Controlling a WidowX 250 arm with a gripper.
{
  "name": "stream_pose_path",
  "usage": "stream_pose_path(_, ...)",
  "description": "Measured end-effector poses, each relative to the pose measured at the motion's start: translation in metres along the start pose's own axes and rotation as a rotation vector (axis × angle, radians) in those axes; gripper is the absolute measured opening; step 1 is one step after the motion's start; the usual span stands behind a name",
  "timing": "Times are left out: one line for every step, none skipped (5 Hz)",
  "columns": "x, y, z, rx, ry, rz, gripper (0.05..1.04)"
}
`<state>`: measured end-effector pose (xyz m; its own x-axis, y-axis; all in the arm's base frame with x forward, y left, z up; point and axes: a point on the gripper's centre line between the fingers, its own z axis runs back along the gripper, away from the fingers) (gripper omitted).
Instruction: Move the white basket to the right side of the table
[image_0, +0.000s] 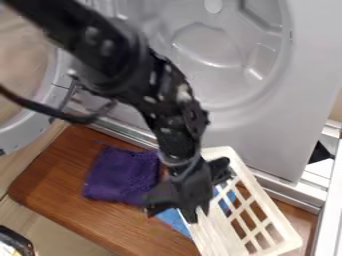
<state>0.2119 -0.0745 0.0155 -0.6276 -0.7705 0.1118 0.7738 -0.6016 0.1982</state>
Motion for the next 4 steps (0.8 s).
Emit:
stream_pose_path(-0.004, -0.002, 0.005, 0.016, -0.054, -0.120, 0.088)
stream_pose_path(-0.011, 0.005, 0.003, 0.042, -0.094, -0.267, 0.088)
stream_pose_path(-0.014, 0.017, -0.002, 0.044, -0.081, -0.377, 0.088)
stream_pose_path(-0.006, 0.030, -0.012, 0.047, -0.075, -0.481, 0.088)
